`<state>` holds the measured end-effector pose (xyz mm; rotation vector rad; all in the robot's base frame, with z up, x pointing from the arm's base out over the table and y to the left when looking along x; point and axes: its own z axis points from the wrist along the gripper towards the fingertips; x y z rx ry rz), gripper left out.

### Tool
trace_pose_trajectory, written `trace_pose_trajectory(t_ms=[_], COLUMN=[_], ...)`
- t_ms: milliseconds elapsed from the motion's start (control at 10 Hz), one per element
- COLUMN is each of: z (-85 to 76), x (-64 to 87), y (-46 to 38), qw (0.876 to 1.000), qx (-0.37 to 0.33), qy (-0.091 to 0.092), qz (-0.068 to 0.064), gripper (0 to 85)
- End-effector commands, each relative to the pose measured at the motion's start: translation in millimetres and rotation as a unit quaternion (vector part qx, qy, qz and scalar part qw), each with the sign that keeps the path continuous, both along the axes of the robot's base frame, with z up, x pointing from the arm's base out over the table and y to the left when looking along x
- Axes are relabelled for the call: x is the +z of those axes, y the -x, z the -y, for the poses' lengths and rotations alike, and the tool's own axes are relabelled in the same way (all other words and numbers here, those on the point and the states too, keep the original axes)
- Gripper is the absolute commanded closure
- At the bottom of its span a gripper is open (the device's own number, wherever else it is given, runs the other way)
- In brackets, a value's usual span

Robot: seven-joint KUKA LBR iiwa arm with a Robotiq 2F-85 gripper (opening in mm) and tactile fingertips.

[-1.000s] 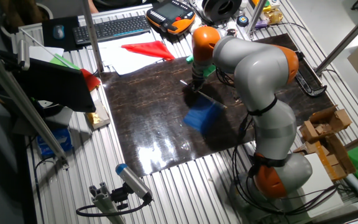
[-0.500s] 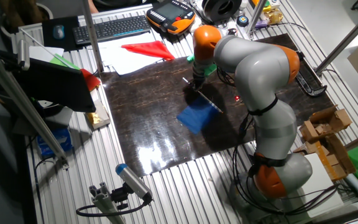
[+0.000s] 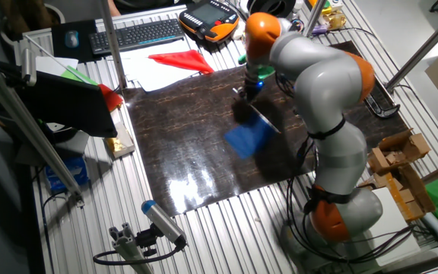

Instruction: Wave the flag

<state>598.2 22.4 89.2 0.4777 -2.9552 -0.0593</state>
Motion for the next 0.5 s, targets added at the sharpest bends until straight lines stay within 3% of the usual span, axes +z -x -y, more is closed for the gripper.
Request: trace_pose_trajectory(t_ms=[0, 100, 400], z=[5.1, 10.2, 19.2], x=[20.8, 28.2, 45.7], y=[3.7, 7.4, 19.5], qw=[1.0, 1.0, 0.999], qx=[-0.002, -0.007, -0.041], qy=[0.003, 0.005, 0.002], qz=[-0.005, -0.009, 0.001], gripper=[81.3, 83.0, 83.3])
